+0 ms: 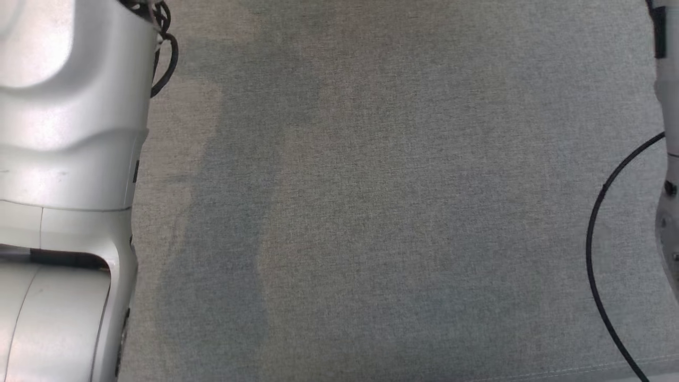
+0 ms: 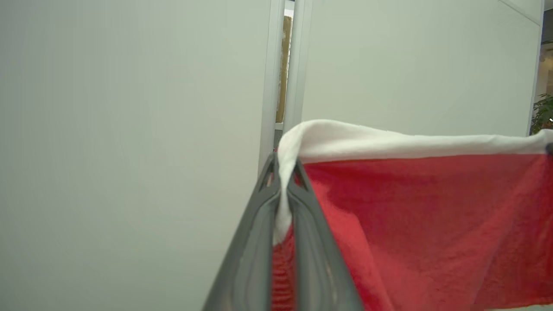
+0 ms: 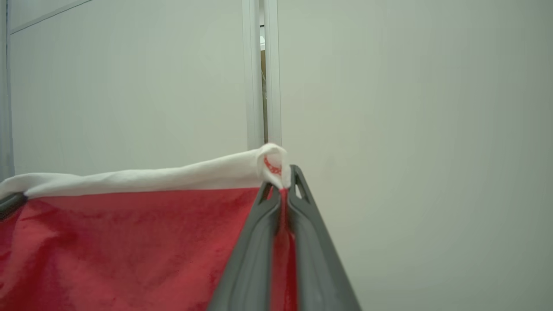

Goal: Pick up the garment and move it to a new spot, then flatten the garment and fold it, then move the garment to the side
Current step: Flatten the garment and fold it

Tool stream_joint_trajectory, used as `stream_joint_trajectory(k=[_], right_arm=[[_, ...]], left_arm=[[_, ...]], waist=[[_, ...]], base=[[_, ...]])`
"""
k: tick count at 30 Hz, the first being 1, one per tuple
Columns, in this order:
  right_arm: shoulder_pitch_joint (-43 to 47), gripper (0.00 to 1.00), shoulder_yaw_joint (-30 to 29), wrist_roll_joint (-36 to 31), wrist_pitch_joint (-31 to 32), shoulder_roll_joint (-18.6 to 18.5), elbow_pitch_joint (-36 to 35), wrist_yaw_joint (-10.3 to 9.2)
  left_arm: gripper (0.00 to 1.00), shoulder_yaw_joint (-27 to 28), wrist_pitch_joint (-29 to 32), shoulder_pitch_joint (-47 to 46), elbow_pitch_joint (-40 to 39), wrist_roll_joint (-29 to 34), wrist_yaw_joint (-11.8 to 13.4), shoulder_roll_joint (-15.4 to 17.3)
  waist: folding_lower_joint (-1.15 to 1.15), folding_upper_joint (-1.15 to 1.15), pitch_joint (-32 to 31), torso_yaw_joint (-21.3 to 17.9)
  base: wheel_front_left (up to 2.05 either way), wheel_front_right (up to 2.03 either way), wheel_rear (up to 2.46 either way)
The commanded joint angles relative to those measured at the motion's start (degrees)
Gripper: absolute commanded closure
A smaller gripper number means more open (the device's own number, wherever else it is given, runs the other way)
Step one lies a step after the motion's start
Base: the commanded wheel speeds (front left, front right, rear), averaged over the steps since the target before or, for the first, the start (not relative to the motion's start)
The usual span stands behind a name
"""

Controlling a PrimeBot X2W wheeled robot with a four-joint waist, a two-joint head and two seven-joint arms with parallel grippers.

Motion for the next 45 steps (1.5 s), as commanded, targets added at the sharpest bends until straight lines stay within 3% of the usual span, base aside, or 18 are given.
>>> stream_joint_trajectory(k=[1, 8, 13, 16, 24, 27, 33, 45], right_arm=[[-0.1, 1.00, 1.0, 0.1, -0.6, 1.1, 3.0, -0.08], [3.1, 1.00, 6.3, 2.1, -1.9, 6.5, 17.7, -0.08], [8.6, 1.00, 9.2, 4.4, -1.9, 7.6, 19.3, -0.08], [13.3, 1.00, 9.9, 4.8, -1.9, 7.5, 16.8, -0.08], [31.4, 1.00, 7.6, 4.2, -1.9, 3.4, 2.3, -0.07], [38.7, 1.00, 6.8, 3.2, -1.9, 1.3, -4.3, -0.09], [53.5, 1.00, 4.1, 1.3, -1.9, -0.4, -16.5, -0.07], [81.4, 1.00, -2.9, -2.9, -0.4, 1.5, -38.2, -0.08]], left_arm=[[1.00, 0.9, -0.1, 1.6, 2.1, 0.1, 0.2, -0.3], [1.00, 4.2, -0.1, 7.8, 16.7, -0.8, 1.0, -0.9], [1.00, 3.2, -0.1, 11.6, 21.7, -5.2, 0.6, -0.9], [1.00, 0.9, -0.1, 14.4, 21.2, -6.9, 0.0, -0.9], [1.00, -5.5, -0.1, 27.5, 10.4, -8.2, -0.3, -0.9], [1.00, -4.7, -0.1, 33.6, 3.4, -7.2, 0.7, -0.8], [1.00, -3.5, -0.1, 48.0, -9.5, -1.4, 0.1, -0.9], [1.00, -5.3, 1.4, 72.7, -31.0, 5.5, 1.9, 1.4]], waist=[[-0.01, 0.00, 0.1, -0.8], [-0.01, 0.00, 1.2, -2.3], [-0.01, 0.00, 2.8, -2.3], [-0.01, 0.00, 3.1, -1.7], [-0.01, 0.00, 0.1, 0.6], [-0.01, 0.00, -1.6, 1.0], [-0.01, 0.00, -6.4, 1.9], [-0.01, 0.00, -15.0, 3.0]], base=[[0.00, 0.00, 0.00], [0.00, 0.00, 0.00], [0.00, 0.00, 0.00], [0.00, 0.00, 0.00], [0.00, 0.00, 0.00], [0.00, 0.00, 0.00], [0.00, 0.00, 0.00], [0.00, 0.00, 0.00]])
